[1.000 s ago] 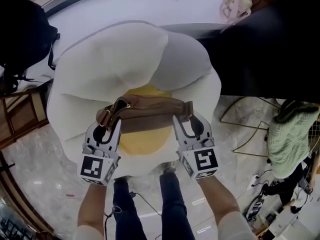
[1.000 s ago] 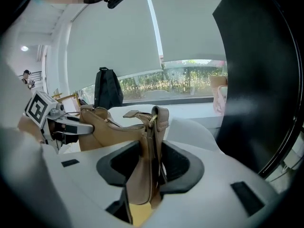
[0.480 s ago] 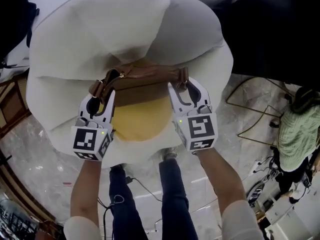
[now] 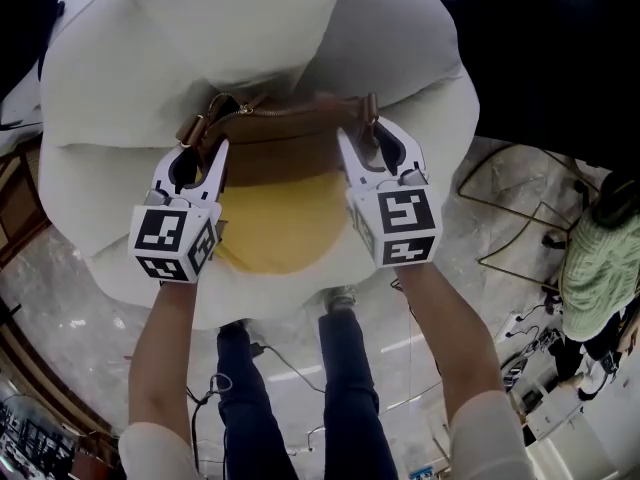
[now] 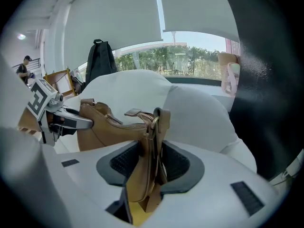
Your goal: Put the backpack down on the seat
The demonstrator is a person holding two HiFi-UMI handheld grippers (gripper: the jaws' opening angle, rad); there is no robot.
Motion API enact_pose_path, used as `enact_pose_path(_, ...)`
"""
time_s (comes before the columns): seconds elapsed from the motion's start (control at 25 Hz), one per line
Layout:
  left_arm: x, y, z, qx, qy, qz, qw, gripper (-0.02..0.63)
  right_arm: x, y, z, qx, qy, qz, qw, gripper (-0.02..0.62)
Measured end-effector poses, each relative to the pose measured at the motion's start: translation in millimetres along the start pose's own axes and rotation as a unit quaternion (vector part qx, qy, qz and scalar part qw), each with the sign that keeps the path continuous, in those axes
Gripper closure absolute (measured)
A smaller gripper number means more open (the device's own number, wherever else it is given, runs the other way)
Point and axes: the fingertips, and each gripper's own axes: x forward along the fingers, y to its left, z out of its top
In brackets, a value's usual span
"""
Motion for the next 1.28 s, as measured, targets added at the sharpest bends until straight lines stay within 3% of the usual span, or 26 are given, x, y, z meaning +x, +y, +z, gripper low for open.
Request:
enact_pose_path(0.64,38,23,14,-0.031,0.019,-0.002,0.9993,0.491,46,-25,6,0.028,0.009,-0.015,0.999,0.430)
enact_pose_path(1.28,33,26,13,-0.038,0.025,0.000,0.9990,0.364,36,-36,3,0.071,0.006,-0.033,0.997,0.360)
